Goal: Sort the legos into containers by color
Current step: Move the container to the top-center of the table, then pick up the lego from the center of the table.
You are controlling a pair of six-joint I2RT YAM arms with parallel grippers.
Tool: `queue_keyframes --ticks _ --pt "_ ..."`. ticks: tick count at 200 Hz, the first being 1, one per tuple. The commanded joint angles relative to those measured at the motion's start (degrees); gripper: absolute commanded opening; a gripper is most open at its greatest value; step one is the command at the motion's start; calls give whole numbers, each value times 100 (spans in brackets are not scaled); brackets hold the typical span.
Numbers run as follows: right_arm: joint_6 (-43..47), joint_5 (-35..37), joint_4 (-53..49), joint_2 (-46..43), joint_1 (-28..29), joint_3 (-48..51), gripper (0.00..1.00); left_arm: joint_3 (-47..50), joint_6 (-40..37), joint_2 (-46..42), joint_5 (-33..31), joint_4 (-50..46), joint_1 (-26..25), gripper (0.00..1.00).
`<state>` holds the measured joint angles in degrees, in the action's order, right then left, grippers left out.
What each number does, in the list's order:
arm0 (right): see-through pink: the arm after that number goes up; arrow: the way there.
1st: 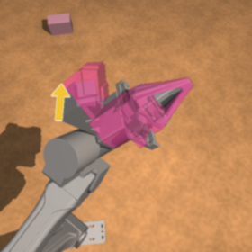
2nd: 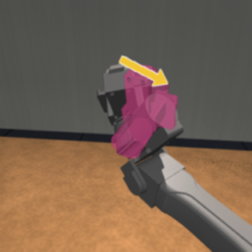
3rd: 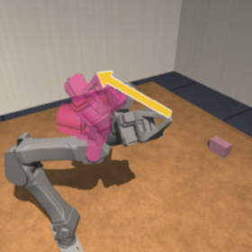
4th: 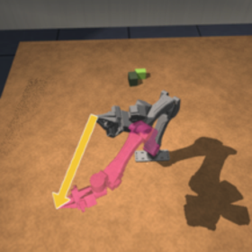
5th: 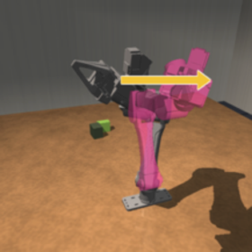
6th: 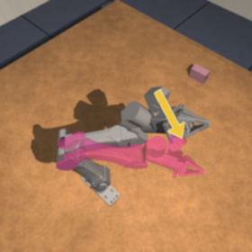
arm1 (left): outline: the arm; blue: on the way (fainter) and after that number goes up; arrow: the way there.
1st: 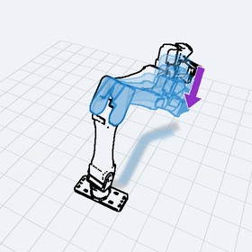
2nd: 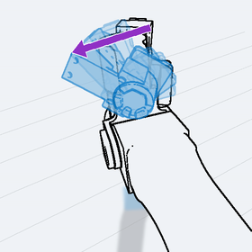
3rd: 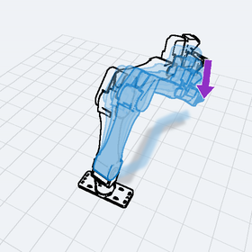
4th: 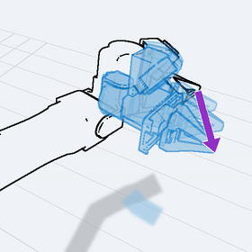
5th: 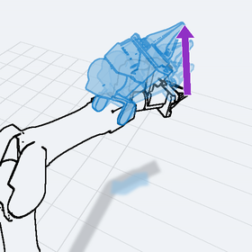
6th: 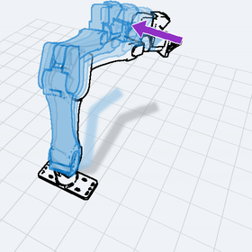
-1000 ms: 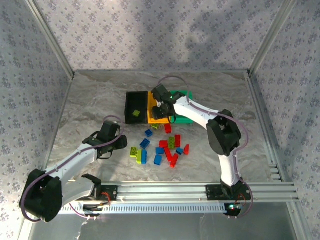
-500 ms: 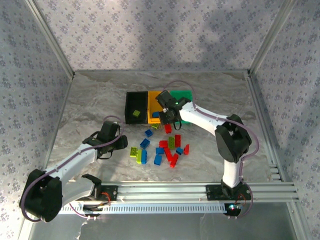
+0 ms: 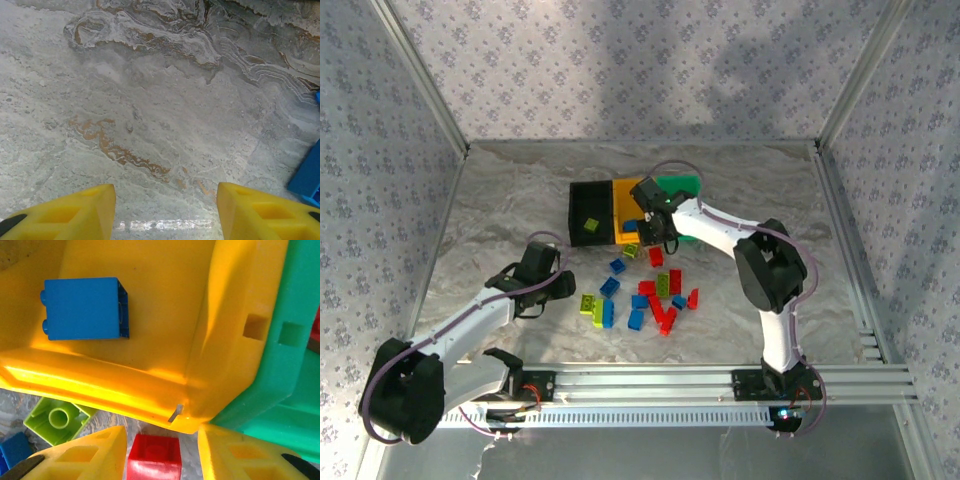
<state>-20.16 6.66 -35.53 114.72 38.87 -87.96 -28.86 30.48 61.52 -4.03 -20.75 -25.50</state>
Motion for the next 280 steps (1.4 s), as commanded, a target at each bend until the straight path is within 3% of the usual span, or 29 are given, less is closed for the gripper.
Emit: queue_keyframes --ticks 1,52,60,83,199,280 --pt "-93 -153 81 247 -27 -258 44 -84 -104 0 86 90 20 56" --pt "-80 -216 82 -95 -9 -96 43 -198 -86 113 288 235 22 57" --pt "-55 -228 81 -234 -17 -2 44 -288 -52 184 364 238 19 63" --pt "34 -210 312 -687 -53 370 44 -733 -74 458 433 140 -119 64" --pt "692 -717 2274 -2919 -958 3859 47 -3992 -577 3472 -438 -1113 -1485 61" --pt "825 -742 2598 -3286 -969 4298 49 -5197 -448 4814 -885 -1530 -1919 60"
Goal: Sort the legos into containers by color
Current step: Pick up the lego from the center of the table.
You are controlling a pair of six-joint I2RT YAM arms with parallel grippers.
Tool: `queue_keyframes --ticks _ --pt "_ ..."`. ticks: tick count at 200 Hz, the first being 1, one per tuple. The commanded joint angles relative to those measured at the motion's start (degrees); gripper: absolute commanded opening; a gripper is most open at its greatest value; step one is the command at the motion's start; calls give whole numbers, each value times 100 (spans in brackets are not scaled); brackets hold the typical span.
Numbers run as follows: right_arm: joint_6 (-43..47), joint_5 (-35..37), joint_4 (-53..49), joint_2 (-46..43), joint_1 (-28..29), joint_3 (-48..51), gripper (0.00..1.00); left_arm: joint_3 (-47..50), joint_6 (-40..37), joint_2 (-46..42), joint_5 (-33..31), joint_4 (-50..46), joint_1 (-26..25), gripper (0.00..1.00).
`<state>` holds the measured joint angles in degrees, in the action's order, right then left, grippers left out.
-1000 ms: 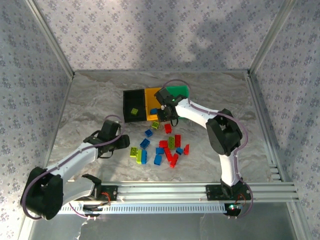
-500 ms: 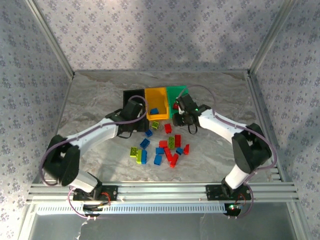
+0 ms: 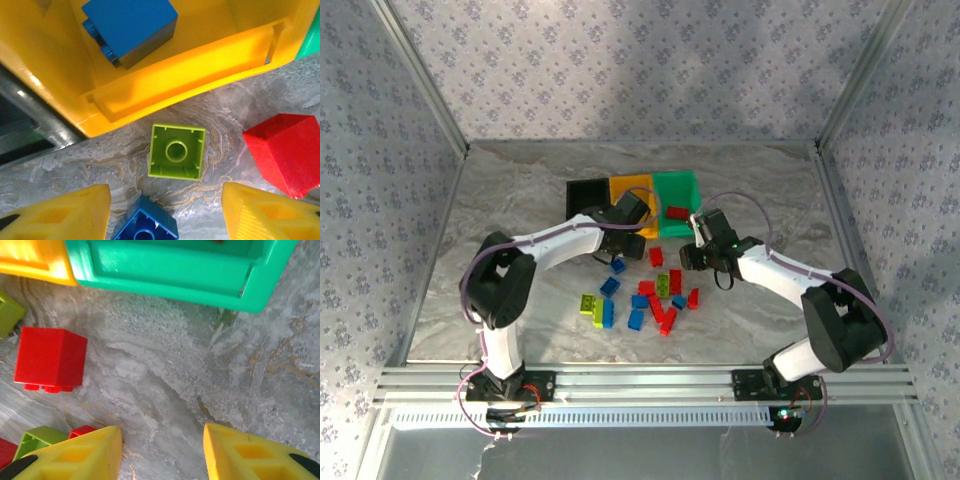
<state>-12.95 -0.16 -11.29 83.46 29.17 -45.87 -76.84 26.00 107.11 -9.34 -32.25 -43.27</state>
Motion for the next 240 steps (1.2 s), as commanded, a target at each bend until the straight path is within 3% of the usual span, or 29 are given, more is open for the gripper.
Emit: queue_keyframes --ticks 1,106,136,188,240 --pt "102 -61 172 -162 1 92 49 -409 5 261 -369 -388 -145 60" --pt "65 38 193 -384 1 205 50 -666 116 868 -450 -411 -211 58" --pt "65 107 213 -458 6 236 50 -686 146 926 -514 -379 -212 52" --pt "56 169 242 -536 7 283 50 -623 114 723 -507 -363 -236 41" --pt "25 230 307 -700 0 377 50 -377 160 153 -544 -337 -263 39"
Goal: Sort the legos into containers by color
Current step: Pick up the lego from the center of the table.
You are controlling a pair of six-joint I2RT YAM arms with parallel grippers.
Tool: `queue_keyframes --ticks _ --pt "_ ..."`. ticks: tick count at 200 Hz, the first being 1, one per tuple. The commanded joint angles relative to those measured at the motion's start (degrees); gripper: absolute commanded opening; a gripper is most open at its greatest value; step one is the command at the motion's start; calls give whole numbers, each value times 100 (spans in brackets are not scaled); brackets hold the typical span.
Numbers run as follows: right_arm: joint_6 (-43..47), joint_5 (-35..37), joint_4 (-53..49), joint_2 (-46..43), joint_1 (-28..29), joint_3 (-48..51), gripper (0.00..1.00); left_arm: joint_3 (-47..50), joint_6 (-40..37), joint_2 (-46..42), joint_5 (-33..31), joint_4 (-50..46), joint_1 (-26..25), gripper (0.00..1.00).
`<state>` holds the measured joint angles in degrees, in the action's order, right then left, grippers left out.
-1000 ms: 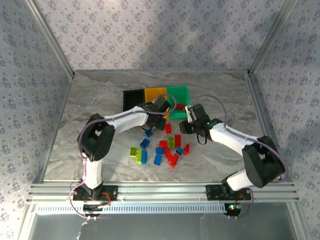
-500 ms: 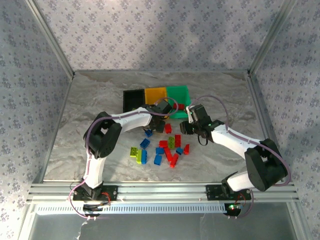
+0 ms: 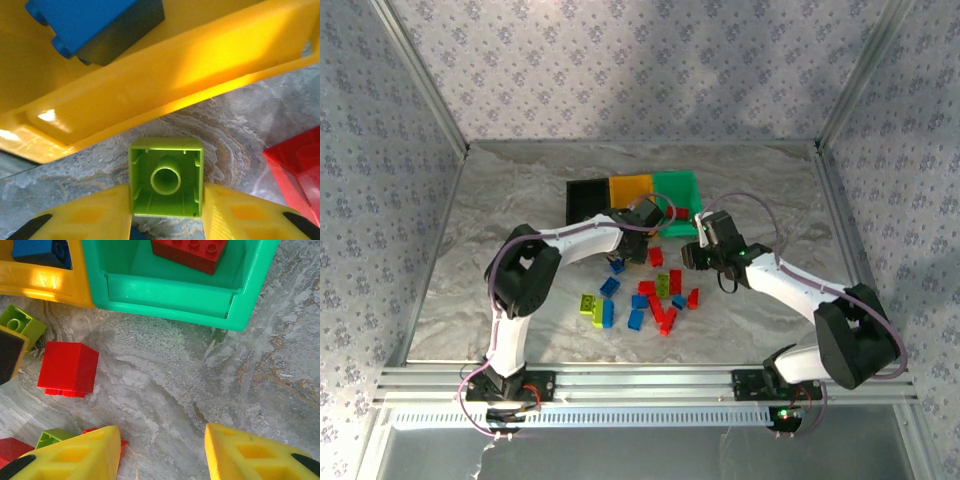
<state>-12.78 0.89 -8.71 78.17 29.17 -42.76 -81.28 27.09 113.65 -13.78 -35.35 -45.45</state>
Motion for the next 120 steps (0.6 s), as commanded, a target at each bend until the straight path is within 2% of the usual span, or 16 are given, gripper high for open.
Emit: queue_keyframes --ticks 1,44,66,120 --pt "5 124 47 -171 1 66 50 72 51 -510 -99 -30 -48 39" --pt "-6 129 71 -199 -8 101 50 200 97 -843 -217 -99 -53 39" --pt "-14 120 105 -236 -8 126 50 173 77 -835 -220 -197 -54 31" --pt "-32 98 127 -220 -26 137 50 487 121 -1457 -570 -476 -43 30"
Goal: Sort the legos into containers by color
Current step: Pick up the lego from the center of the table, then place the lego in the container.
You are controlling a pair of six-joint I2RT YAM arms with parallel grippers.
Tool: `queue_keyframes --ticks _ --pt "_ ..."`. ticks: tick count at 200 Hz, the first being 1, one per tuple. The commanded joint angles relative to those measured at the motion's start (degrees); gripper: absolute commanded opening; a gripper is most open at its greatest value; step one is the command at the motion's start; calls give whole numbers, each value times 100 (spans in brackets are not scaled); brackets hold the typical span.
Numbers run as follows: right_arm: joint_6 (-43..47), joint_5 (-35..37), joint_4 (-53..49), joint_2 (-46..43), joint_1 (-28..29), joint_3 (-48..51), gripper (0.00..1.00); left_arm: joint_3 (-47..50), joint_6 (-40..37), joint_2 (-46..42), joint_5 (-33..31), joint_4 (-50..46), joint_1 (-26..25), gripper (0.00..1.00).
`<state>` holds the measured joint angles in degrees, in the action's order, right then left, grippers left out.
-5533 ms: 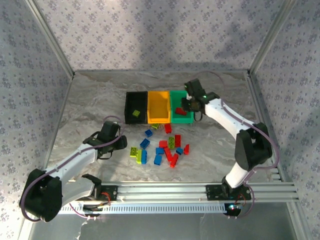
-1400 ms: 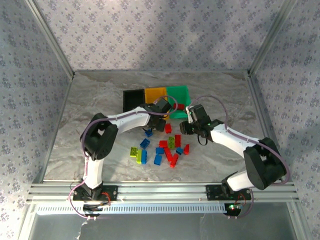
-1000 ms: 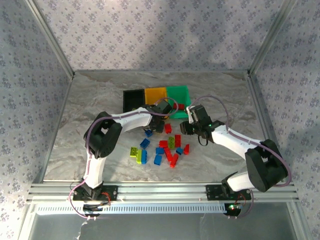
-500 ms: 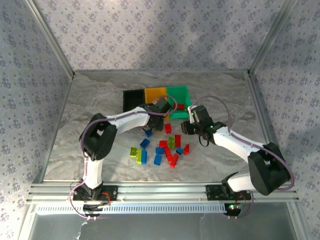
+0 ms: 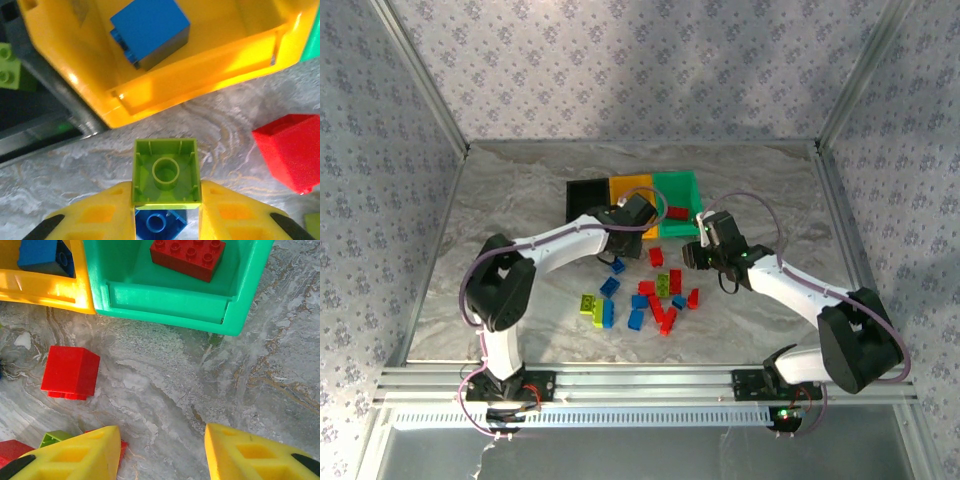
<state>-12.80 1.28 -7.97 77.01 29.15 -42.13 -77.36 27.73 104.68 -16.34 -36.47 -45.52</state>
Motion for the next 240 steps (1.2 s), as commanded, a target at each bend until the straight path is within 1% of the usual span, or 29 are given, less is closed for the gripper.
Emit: queue_keyframes --ticks 1,22,39,69,88,98,111,129,150,171,180,184,190,213,240 --pt "-30 62 56 -102 -23 73 50 101 58 -584 -316 -371 -36 30" --pt "-28 57 63 -64 -31 73 50 150 17 -956 -472 -521 5 30" --pt "-39 44 60 -70 -28 68 50 143 -38 -1188 -657 -629 133 30" --pt "-47 38 63 -77 -32 73 50 99 -198 -1369 -662 -671 666 30" --pt "-48 47 73 -124 -23 98 50 111 -409 -1333 -645 -428 985 30" --pt "-61 79 115 -149 -23 126 50 123 -524 -1257 -507 -276 1163 30" --pt "-65 123 144 -170 -23 170 50 46 -655 -1063 -318 -29 1364 31" --pt "-65 152 140 -174 -23 168 50 -243 -820 -723 -264 -27 1546 33" --pt "-65 168 186 -192 -15 197 50 -512 -952 -442 -265 8 1597 35" --pt "-57 122 190 -148 -14 189 50 -674 -948 -308 -153 -24 1590 41" --pt "-50 29 203 -127 -15 175 50 -643 -936 -329 -104 11 1592 46" --pt "-43 -25 214 -104 -10 170 50 -625 -918 -345 -79 17 1592 51" --pt "-39 -105 208 -85 -3 155 50 -599 -902 -376 -45 18 1591 54" --pt "-125 -428 305 -8 47 148 50 -389 -815 -618 135 54 1571 55" --pt "-159 -829 210 304 122 -78 50 112 -761 -1155 237 180 1511 55"
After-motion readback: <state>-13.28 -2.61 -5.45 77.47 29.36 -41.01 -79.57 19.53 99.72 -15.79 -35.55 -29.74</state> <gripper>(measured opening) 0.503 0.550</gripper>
